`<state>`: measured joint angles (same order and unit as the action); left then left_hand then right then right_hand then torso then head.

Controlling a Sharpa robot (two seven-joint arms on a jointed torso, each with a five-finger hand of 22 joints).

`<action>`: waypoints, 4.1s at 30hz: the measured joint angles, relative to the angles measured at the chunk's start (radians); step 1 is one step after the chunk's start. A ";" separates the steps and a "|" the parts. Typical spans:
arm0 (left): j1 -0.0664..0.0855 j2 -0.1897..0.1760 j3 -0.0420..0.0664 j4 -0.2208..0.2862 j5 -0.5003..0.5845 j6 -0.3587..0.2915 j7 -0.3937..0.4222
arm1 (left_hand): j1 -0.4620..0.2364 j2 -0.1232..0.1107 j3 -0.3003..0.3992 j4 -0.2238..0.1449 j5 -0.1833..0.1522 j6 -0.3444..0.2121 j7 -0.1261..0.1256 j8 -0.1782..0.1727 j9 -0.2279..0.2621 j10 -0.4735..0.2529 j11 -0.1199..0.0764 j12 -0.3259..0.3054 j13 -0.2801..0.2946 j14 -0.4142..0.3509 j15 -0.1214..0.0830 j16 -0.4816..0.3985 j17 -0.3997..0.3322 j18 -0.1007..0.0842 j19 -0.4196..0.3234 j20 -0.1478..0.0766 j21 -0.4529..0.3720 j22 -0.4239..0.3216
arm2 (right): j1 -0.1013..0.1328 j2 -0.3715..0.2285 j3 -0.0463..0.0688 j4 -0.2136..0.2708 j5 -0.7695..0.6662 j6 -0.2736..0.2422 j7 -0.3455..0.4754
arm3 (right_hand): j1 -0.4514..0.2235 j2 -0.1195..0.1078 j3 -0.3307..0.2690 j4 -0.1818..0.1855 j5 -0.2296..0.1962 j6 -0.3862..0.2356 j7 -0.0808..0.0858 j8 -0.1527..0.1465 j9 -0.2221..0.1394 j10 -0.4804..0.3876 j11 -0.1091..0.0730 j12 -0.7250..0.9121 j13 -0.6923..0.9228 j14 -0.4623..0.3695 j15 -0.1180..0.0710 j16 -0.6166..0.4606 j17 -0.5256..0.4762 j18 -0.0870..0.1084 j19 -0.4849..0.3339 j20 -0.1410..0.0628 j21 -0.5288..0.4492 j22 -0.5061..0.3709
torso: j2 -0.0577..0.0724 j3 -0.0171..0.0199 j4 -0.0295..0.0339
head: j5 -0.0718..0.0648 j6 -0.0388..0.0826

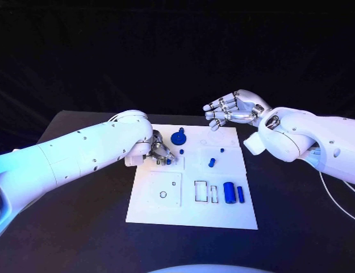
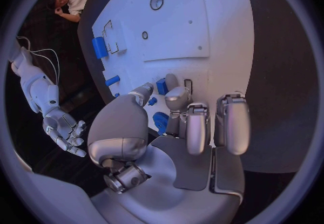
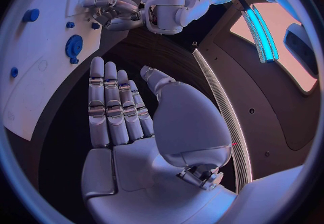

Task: Assemble the parts on the task board

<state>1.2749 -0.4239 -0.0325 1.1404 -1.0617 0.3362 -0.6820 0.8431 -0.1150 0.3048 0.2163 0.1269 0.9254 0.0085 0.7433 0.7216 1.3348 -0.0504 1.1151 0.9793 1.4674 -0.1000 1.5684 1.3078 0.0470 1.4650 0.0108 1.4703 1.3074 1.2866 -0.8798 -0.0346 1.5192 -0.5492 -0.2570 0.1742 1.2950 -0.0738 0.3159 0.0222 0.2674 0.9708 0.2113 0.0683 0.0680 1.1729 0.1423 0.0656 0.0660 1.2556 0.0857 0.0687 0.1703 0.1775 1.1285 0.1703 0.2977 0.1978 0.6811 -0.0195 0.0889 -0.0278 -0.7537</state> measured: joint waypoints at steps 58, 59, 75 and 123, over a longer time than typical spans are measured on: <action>0.063 0.093 0.020 -0.323 -0.049 0.032 0.126 | 0.224 0.087 -0.242 0.049 0.000 -0.066 0.056 -0.136 -0.130 -0.070 0.048 -0.042 -0.079 0.000 0.025 0.000 0.000 0.000 0.002 0.027 -0.032 0.000 | -0.015 0.016 0.000 -0.019 -0.052 -0.006 0.008 | 0.005 0.005 0.006 -0.017 -0.012 0.028 -0.021 0.005 0.003 0.029 -0.021 0.004 -0.001 0.018 -0.022 0.006 -0.036 0.000 0.038 -0.009 -0.040 -0.035 | 0.015 -0.0029 -0.0075 | 0.010 0.017; 0.063 0.094 0.020 -0.324 -0.050 0.033 0.127 | 0.224 0.087 -0.245 0.052 0.000 -0.065 0.056 -0.136 -0.130 -0.070 0.048 -0.042 -0.079 0.000 0.025 0.000 0.000 0.000 0.002 0.027 -0.032 0.000 | -0.015 0.016 0.000 -0.019 -0.052 -0.007 0.008 | 0.005 0.005 0.006 -0.017 -0.012 0.028 -0.021 0.005 0.003 0.029 -0.021 0.004 -0.001 0.018 -0.022 0.006 -0.036 0.000 0.038 -0.009 -0.040 -0.035 | 0.015 -0.0028 -0.0075 | 0.011 0.017; 0.063 0.095 0.020 -0.328 -0.052 0.027 0.133 | 0.297 0.139 -0.239 0.035 0.000 -0.055 0.052 -0.125 -0.130 -0.066 0.045 -0.038 -0.084 0.000 0.025 0.000 0.000 0.000 0.002 0.027 -0.032 0.000 | -0.015 0.017 0.000 -0.019 -0.053 -0.011 0.008 | 0.005 0.005 0.006 -0.017 -0.012 0.028 -0.021 0.005 0.003 0.029 -0.021 0.004 -0.001 0.018 -0.022 0.006 -0.036 0.000 0.038 -0.009 -0.040 -0.036 | 0.014 -0.0024 -0.0070 | 0.012 0.014; 0.064 -0.101 0.013 -0.011 0.069 -0.123 0.172 | 0.348 0.018 0.285 -0.083 0.014 -0.079 0.051 -0.062 -0.085 -0.050 0.028 -0.062 -0.119 -0.001 0.019 0.000 0.000 0.000 0.002 0.020 -0.035 0.000 | -0.015 0.011 0.000 -0.017 -0.050 -0.011 0.006 | 0.005 0.005 0.006 -0.017 -0.012 0.024 -0.017 0.005 0.002 0.025 -0.018 0.004 -0.001 0.018 -0.022 0.006 -0.039 0.000 0.038 -0.009 -0.044 -0.044 | 0.007 0.0002 0.0006 | 0.005 0.000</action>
<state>1.3388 -0.5244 -0.0196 1.1294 -0.9929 0.2135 -0.5098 1.1913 -0.0973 0.5895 0.1337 0.1409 0.8465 0.0590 0.6812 0.6366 1.2852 -0.0220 1.0534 0.8600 1.4659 -0.0806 1.5684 1.3078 0.0471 1.4668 0.0303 1.4350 1.3073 1.2713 -0.8691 -0.0350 1.5025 -0.5993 -0.2681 0.1802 1.3004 -0.0685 0.3215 0.0055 0.2552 0.9952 0.1942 0.0731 0.0696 1.1981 0.1247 0.0694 0.0646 1.2737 0.0642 0.0744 0.1317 0.1774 1.1662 0.1610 0.2541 0.1539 0.6879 -0.0193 0.0895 -0.0223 -0.7532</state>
